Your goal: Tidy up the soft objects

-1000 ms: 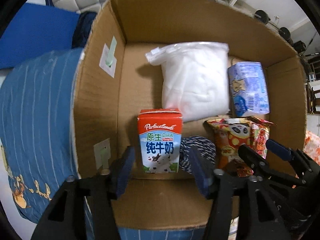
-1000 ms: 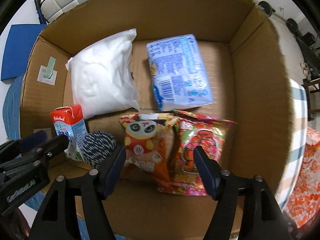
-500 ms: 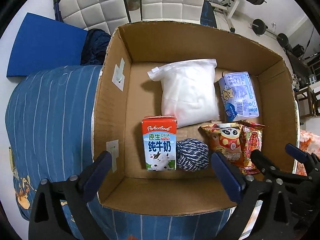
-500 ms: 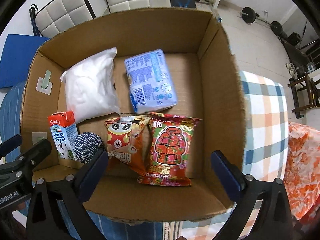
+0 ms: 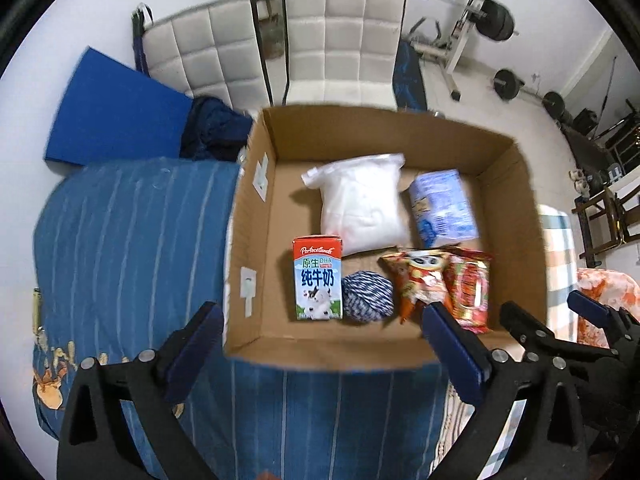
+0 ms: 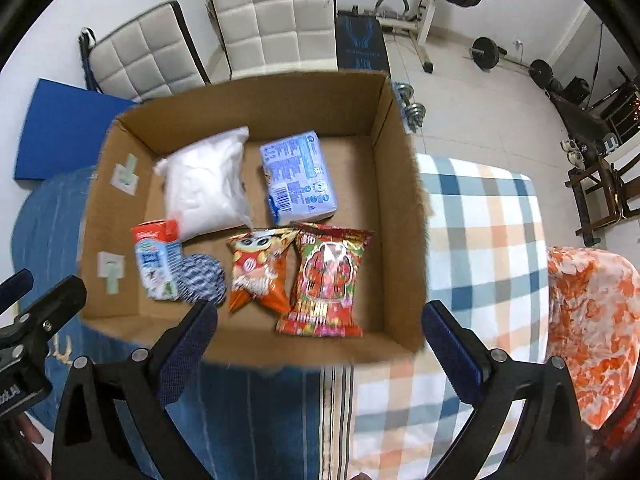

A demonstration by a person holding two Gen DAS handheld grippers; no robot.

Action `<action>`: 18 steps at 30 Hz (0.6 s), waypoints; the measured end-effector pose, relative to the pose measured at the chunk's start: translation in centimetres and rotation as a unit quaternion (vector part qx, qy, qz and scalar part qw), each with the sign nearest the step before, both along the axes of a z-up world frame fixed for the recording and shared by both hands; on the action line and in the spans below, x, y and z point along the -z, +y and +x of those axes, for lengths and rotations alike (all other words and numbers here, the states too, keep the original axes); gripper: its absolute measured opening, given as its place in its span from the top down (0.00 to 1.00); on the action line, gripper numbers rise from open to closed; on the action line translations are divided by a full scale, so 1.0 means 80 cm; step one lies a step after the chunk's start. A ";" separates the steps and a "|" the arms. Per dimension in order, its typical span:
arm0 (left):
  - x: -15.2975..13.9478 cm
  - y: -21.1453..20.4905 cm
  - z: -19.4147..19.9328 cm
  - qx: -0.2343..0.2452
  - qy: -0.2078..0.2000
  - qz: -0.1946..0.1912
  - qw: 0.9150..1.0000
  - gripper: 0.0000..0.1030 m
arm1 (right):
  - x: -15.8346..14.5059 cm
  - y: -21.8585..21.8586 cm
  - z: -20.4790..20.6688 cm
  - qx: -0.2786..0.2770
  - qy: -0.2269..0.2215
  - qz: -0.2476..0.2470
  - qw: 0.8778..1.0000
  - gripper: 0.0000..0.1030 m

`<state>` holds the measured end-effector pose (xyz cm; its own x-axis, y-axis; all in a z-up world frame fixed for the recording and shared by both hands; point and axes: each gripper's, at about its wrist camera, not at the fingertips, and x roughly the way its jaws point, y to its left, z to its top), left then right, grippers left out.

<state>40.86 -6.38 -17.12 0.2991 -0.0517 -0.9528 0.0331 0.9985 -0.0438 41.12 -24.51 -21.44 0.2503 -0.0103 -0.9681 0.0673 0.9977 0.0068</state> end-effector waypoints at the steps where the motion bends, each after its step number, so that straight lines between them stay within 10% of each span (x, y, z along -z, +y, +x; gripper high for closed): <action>1: -0.011 0.000 -0.010 0.001 -0.009 0.001 1.000 0.01 | -0.013 0.000 -0.011 0.000 -0.008 0.000 1.000 0.00; 18: -0.222 0.005 -0.207 0.007 -0.152 -0.031 0.988 0.01 | -0.235 -0.003 -0.230 0.001 -0.135 0.010 0.991 0.00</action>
